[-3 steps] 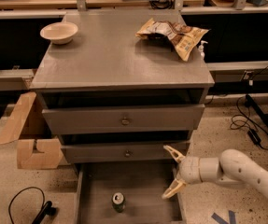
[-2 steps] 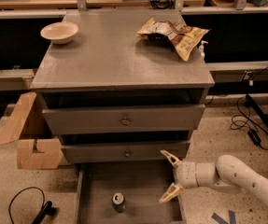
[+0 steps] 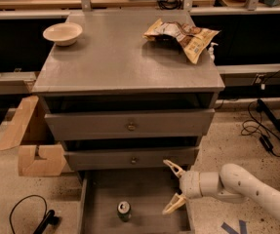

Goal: Pick green can from bottom drawer and place on counter

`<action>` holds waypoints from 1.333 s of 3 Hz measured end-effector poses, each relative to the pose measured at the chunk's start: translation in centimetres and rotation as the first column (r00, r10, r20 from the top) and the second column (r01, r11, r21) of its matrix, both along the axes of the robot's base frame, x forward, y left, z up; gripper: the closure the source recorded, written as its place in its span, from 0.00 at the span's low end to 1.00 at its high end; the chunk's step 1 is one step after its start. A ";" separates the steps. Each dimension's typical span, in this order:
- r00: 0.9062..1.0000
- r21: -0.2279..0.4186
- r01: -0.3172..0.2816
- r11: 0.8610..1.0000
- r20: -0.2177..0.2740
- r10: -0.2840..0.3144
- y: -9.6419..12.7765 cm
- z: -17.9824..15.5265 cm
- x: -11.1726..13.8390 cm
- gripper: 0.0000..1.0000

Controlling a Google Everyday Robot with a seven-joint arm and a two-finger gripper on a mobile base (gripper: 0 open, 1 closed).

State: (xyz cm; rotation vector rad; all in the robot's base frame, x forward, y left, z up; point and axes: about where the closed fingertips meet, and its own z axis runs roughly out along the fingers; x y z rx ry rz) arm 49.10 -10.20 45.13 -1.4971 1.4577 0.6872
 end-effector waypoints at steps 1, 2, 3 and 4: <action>0.999 0.041 -0.045 0.998 -0.004 0.045 3.5 -4.3 -1.0 0.00; 0.997 0.085 -0.079 0.993 -0.005 0.080 7.6 -10.1 -1.9 0.00; 0.994 0.123 -0.105 0.987 -0.022 0.108 10.9 -15.3 -2.4 0.00; 0.990 0.152 -0.117 0.981 -0.058 0.127 13.9 -20.2 -1.9 0.00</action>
Offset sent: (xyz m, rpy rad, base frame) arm -0.0310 0.1230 -0.1775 0.1395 0.0174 0.1130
